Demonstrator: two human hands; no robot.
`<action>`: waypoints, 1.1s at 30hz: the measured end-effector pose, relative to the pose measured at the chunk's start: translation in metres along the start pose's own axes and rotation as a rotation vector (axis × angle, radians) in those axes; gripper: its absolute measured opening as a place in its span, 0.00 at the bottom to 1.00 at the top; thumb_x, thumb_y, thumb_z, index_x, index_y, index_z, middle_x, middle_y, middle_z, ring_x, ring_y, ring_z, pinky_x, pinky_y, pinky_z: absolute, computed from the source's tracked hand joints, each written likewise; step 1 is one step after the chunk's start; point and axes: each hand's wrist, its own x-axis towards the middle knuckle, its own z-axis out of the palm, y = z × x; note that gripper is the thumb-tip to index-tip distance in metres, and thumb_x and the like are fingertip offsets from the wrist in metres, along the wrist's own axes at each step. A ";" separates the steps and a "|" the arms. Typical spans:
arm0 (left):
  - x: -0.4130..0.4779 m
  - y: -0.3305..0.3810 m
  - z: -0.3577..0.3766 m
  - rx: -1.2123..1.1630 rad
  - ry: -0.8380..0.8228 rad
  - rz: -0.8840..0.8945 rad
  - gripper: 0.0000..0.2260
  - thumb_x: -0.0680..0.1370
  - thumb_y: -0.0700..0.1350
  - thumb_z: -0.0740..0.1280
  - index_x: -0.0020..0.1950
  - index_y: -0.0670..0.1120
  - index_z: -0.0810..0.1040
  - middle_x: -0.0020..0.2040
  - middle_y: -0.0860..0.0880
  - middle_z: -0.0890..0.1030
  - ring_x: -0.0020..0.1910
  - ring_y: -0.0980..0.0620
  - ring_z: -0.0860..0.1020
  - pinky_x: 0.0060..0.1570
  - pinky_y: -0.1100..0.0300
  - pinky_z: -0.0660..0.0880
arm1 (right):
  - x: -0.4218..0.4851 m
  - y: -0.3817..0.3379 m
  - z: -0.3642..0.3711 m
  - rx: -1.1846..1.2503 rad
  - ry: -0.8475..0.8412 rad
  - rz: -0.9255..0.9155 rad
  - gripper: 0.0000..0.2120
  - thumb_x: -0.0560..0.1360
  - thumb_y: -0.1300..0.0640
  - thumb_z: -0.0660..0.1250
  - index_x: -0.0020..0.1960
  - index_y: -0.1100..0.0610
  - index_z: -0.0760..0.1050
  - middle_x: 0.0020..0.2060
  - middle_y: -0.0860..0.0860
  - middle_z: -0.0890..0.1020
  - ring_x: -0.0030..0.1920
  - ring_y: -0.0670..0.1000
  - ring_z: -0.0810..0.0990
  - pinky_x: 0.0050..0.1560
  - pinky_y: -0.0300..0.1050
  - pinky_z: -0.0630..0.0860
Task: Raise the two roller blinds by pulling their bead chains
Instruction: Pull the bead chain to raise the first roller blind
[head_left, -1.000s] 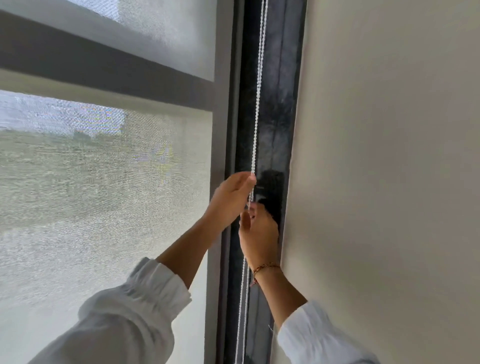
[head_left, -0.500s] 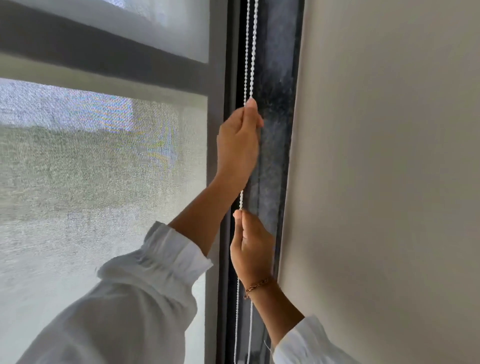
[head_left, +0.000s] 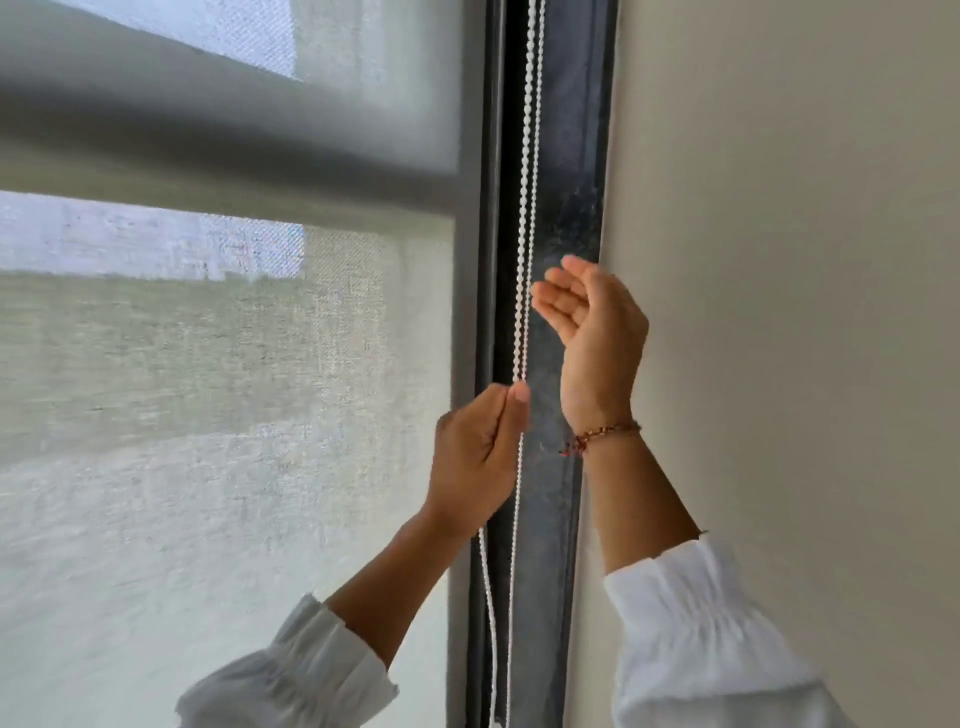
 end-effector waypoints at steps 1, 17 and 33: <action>-0.010 0.000 -0.002 0.006 -0.021 0.001 0.20 0.79 0.53 0.55 0.29 0.46 0.62 0.23 0.55 0.62 0.24 0.55 0.64 0.24 0.70 0.58 | 0.001 -0.013 0.010 0.014 -0.054 0.028 0.10 0.78 0.62 0.56 0.52 0.62 0.76 0.44 0.56 0.81 0.45 0.54 0.82 0.50 0.46 0.80; -0.087 0.065 -0.057 -0.426 -0.232 -0.478 0.23 0.70 0.69 0.54 0.45 0.55 0.78 0.38 0.56 0.81 0.39 0.56 0.79 0.43 0.62 0.77 | -0.113 -0.079 0.027 -0.522 0.115 -0.519 0.13 0.78 0.57 0.58 0.45 0.61 0.80 0.31 0.52 0.81 0.25 0.36 0.71 0.29 0.24 0.65; 0.029 0.239 -0.051 -0.495 0.148 -0.266 0.21 0.79 0.52 0.57 0.26 0.52 0.69 0.22 0.50 0.63 0.20 0.53 0.58 0.25 0.62 0.56 | -0.216 -0.066 -0.069 -0.694 -0.338 -0.437 0.25 0.78 0.45 0.51 0.41 0.61 0.77 0.31 0.53 0.82 0.33 0.43 0.78 0.36 0.24 0.70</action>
